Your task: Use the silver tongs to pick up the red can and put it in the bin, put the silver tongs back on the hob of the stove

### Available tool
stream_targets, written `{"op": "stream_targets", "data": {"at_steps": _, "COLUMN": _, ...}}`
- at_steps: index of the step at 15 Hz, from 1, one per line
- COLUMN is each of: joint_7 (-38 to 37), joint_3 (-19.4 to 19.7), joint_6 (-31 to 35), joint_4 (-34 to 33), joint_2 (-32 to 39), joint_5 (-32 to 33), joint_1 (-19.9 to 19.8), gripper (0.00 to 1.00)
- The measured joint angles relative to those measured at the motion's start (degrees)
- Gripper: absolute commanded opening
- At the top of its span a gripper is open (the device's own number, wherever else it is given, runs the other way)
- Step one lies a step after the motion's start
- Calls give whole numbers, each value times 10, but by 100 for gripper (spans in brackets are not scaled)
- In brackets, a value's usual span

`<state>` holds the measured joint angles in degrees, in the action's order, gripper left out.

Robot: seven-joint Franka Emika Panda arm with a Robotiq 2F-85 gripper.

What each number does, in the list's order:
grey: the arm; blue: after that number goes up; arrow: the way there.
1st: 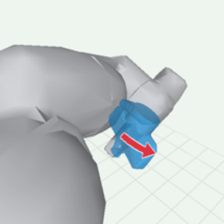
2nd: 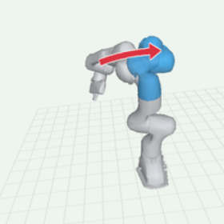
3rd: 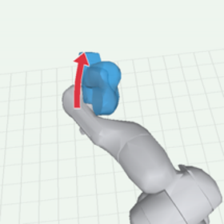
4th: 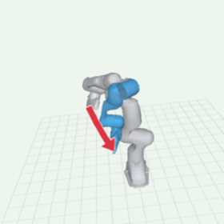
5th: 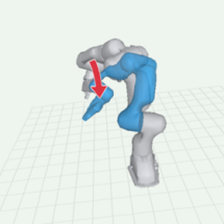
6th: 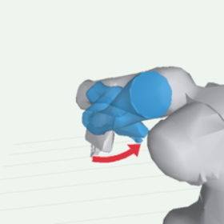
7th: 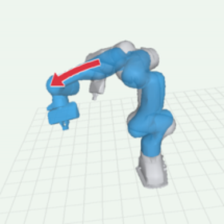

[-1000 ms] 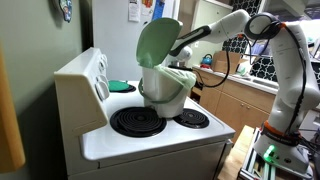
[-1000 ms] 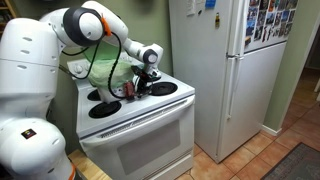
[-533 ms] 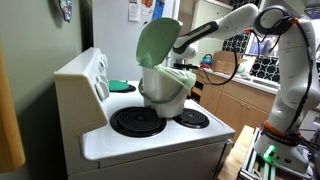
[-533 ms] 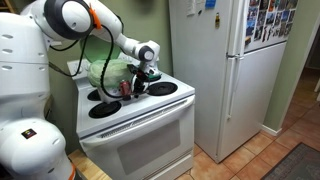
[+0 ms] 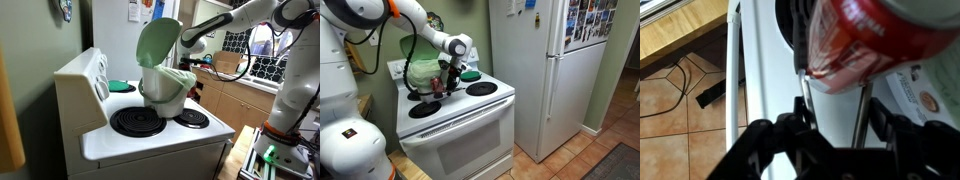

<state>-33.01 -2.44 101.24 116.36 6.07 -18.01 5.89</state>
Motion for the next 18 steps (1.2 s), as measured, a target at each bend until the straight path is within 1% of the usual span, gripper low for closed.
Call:
{"op": "stream_targets", "data": {"at_steps": 1, "joint_7": -2, "joint_3": 0, "joint_6": 0, "joint_4": 5, "joint_2": -7, "joint_5": 0, "joint_1": 0, "gripper": 39}}
{"op": "stream_targets", "data": {"at_steps": 5, "joint_7": -4, "joint_3": 0, "joint_6": 1, "joint_4": 7, "joint_2": -11, "joint_5": -4, "joint_1": 0, "gripper": 39}}
{"op": "stream_targets", "data": {"at_steps": 9, "joint_7": -39, "joint_3": 0, "joint_6": 0, "joint_4": 11, "joint_2": -28, "joint_5": -15, "joint_1": -1, "gripper": 39}}
{"op": "stream_targets", "data": {"at_steps": 16, "joint_7": -93, "joint_3": -1, "joint_6": -5, "joint_4": 62, "joint_2": -113, "joint_5": -23, "joint_1": -4, "gripper": 39}}
{"op": "stream_targets", "data": {"at_steps": 17, "joint_7": -97, "joint_3": -1, "joint_6": -5, "joint_4": 71, "joint_2": -125, "joint_5": -24, "joint_1": -5, "gripper": 64}}
{"op": "stream_targets", "data": {"at_steps": 18, "joint_7": -103, "joint_3": -1, "joint_6": -5, "joint_4": 79, "joint_2": -137, "joint_5": -26, "joint_1": -7, "gripper": 64}}
